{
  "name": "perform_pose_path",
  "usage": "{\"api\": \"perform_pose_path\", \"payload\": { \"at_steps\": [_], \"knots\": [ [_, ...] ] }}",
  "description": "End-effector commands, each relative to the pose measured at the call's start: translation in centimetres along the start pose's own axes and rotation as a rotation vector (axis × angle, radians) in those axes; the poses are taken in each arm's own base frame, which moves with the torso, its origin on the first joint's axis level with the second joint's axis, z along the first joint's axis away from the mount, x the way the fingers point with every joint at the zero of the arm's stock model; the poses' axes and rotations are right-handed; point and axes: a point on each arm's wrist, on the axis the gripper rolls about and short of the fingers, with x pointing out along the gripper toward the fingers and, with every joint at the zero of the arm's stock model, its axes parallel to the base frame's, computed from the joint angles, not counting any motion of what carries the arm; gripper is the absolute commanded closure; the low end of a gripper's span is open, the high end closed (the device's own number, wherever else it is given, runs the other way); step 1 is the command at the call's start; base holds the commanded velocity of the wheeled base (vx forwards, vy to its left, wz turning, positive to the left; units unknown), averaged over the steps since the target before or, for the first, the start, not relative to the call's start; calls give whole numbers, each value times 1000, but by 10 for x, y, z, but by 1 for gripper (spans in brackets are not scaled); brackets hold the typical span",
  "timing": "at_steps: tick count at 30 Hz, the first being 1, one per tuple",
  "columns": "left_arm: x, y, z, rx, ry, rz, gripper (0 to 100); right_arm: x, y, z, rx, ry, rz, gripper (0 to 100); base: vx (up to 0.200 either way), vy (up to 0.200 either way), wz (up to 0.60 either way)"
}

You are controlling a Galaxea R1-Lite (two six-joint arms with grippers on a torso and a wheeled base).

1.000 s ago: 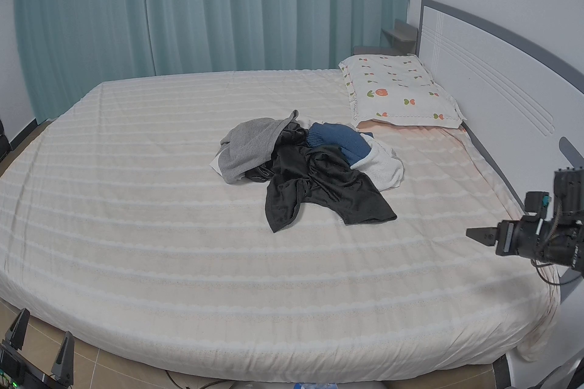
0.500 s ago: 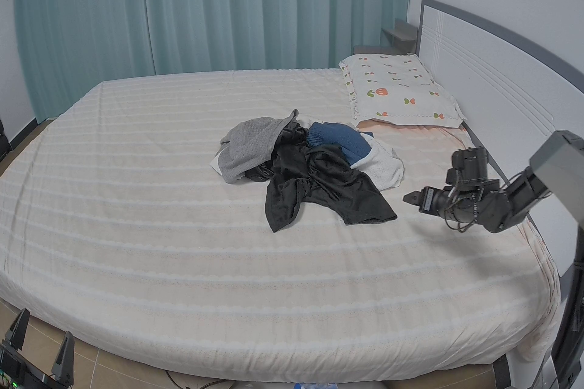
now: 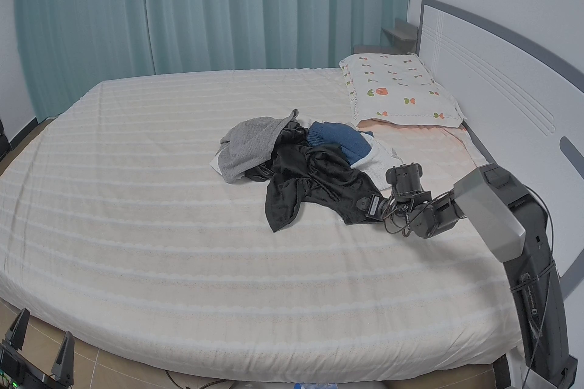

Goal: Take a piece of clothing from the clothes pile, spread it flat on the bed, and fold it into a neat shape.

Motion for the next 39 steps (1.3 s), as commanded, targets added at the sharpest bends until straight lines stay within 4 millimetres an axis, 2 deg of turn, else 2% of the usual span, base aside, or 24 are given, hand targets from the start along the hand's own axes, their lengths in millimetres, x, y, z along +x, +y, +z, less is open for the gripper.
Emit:
{"api": "perform_pose_path", "payload": {
  "at_steps": [1, 5, 6, 13, 15, 23, 24, 27, 31, 32, 33, 34, 35, 39],
  "knots": [
    [0, 0, -4, 0, -2, 0, 0, 18, 3, -13, -8, 3, 1, 0, 0, 0, 0],
    [0, 0, -4, 0, -2, 0, 0, 20, 9, -10, -15, -21, 9, 0, 0, 0, 0],
    [0, 0, -4, 0, -2, 0, 0, 21, 9, -10, -15, -23, 6, 100, 0, 0, 0],
    [0, 0, -4, 0, -2, 0, 0, 18, 7, -3, -17, -49, -26, 100, 0, 0, 0],
    [0, 0, -4, 0, -2, 0, 0, 9, 9, 8, -18, -63, -22, 100, 0, 0, 0],
    [0, 0, -4, 0, -2, 0, 0, -22, 13, 16, -10, -40, -20, 100, 0, 0, 0],
    [0, 0, -4, 0, -2, 0, 0, -40, 13, 15, -9, -8, -14, 100, 0, 0, 0],
    [0, 0, -4, 0, -2, 0, 0, -65, 11, 16, 4, 21, 14, 100, 0, 0, 0],
    [0, 0, -5, 0, 0, 0, 0, -114, 10, 18, 44, 14, 106, 100, 0, 0, 0],
    [0, 0, -4, 0, -2, 0, 0, -120, 10, 18, 44, 16, 119, 100, 0, 0, 0],
    [0, 0, -4, 0, -2, 0, 0, -134, 10, 15, 43, 25, 135, 100, 0, 0, 0],
    [0, 0, -5, 0, 0, 0, 0, -137, 9, 14, 42, 30, 137, 100, 0, 0, 0],
    [0, 0, -4, 0, -2, 0, 0, -156, 7, 9, 40, 46, 152, 100, 0, 0, 0],
    [0, 0, -4, 0, -2, 0, 0, -198, 6, 1, 61, 60, 223, 100, 0, 0, 0]
  ]
}}
